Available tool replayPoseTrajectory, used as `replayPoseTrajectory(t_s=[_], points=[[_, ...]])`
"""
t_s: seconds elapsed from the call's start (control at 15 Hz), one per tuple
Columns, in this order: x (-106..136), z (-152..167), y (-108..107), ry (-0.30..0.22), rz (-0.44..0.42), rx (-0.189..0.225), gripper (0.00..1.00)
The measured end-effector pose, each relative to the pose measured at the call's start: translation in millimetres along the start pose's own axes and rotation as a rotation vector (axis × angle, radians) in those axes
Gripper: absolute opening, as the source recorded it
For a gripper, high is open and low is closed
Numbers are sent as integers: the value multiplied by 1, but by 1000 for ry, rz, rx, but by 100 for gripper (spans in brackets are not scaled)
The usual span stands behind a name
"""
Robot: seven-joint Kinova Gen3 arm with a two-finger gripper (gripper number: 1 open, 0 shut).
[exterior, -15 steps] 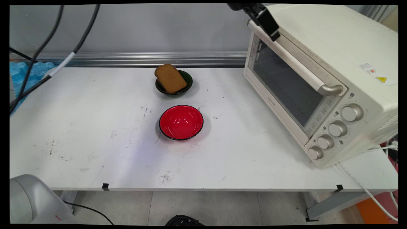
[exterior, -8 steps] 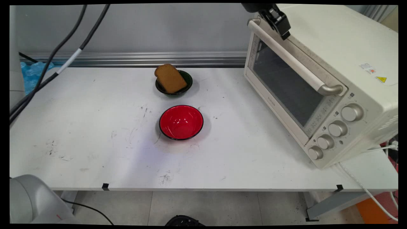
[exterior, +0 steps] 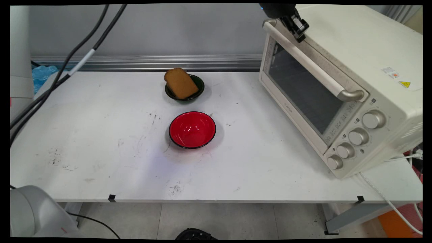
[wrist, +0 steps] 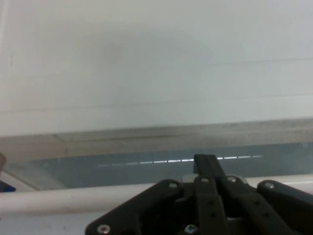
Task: Open the oven
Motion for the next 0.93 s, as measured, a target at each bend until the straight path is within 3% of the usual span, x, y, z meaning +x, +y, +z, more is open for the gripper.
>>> replayPoseTrajectory(t_s=[0.93], points=[[-4,36,-10,-68,4,16,0]])
